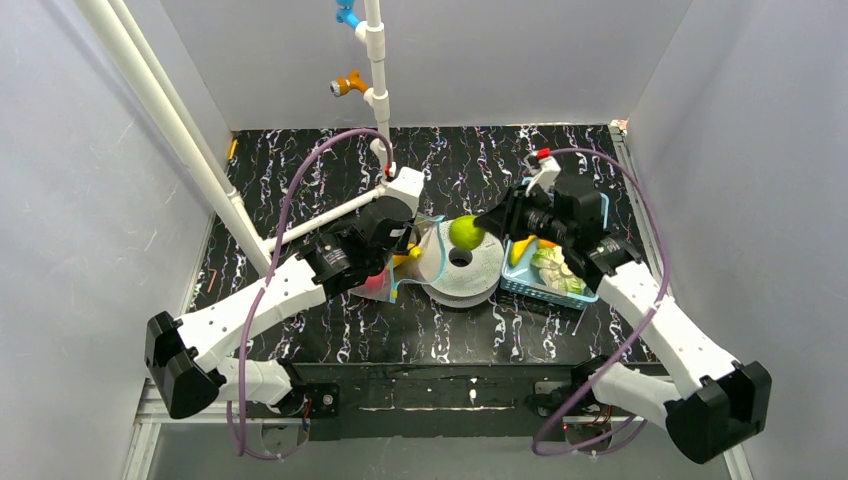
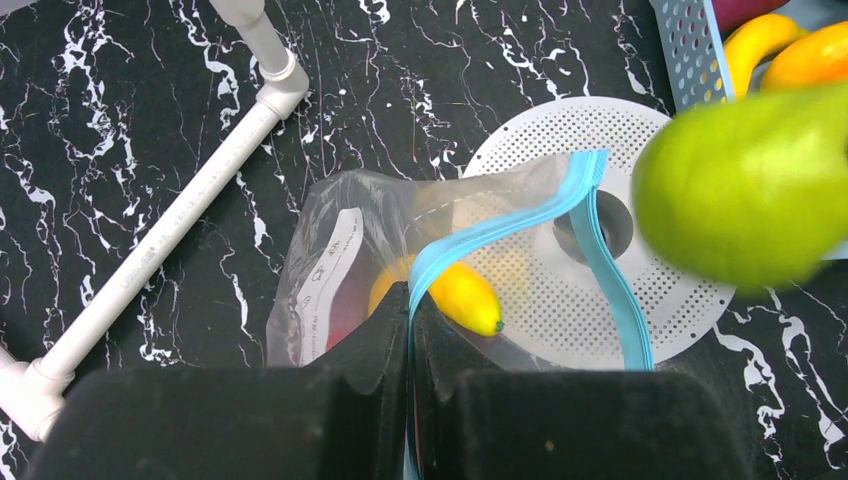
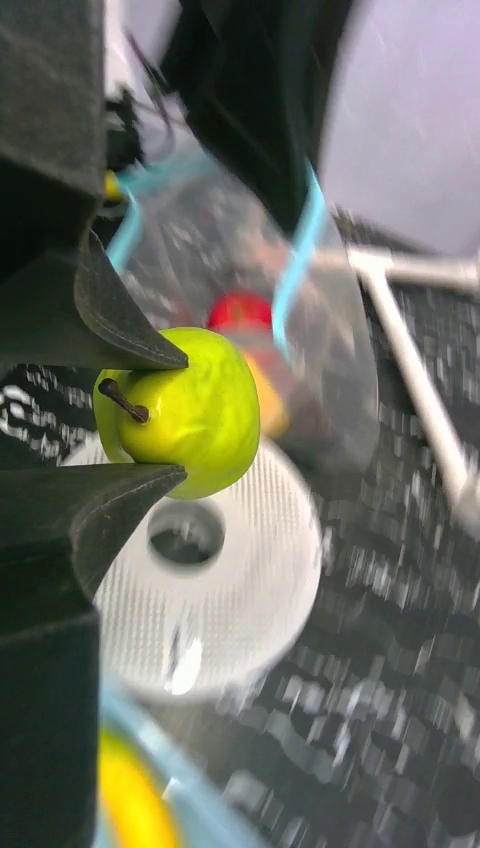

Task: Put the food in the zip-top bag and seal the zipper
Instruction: Pick up the fake fruit from the bin, then place the fake fruit in the zipper food storage bag.

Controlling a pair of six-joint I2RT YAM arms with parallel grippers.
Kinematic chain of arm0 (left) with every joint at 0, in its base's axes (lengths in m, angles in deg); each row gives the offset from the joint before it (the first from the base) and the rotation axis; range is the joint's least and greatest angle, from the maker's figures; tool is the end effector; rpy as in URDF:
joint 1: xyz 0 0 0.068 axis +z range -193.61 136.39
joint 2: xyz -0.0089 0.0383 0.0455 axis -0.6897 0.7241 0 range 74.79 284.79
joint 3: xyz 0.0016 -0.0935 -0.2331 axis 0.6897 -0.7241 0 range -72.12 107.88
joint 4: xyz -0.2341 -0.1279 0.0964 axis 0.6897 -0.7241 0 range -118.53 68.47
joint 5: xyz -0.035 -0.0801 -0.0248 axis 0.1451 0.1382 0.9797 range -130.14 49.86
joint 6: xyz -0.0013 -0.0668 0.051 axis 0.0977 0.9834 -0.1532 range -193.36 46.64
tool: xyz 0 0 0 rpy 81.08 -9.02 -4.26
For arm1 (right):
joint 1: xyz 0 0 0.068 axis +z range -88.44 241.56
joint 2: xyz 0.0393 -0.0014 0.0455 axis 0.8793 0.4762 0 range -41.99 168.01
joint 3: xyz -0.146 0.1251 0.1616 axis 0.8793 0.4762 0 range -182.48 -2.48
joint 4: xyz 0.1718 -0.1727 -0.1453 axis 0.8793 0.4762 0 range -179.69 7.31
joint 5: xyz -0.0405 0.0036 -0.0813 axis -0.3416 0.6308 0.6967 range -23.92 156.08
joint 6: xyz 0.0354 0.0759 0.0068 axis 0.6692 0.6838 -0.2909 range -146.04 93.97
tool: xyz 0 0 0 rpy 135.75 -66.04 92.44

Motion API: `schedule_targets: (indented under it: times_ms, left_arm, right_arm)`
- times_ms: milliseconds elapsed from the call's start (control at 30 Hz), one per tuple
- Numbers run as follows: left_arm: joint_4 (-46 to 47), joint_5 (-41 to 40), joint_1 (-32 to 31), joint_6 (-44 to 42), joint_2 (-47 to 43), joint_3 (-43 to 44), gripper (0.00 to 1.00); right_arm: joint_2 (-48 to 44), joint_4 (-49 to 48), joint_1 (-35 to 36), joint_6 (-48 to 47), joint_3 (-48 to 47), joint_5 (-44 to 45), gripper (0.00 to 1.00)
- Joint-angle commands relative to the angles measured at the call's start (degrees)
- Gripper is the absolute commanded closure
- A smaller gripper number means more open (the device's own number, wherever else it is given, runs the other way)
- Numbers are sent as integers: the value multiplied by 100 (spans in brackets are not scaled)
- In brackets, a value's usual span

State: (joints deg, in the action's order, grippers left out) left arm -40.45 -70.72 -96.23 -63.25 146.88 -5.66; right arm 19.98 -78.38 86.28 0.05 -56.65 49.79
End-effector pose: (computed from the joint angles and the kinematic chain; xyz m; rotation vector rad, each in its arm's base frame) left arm 0.2384 -0.2504 0.3195 0.3803 1.9039 -0.1933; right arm 0.2796 0.1514 0.3024 -0.1778 1.9794 0.8593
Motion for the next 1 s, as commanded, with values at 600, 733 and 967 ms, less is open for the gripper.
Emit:
schedule_targets:
  times_ms: [600,733,967]
  left_arm:
    - [60,-43,-11,75,-411,33,100]
    - [110,-83,-12,48,-462,-13,100]
    - [200,-233,-12,-40,-440,-90,100]
  right_arm:
    - [394,-1335,2454,-105,-448,1701,97]
    - [709,-1598,2502,129,-449,2050,84]
    - [1084,-1579,2503,109,-630,1879,35]
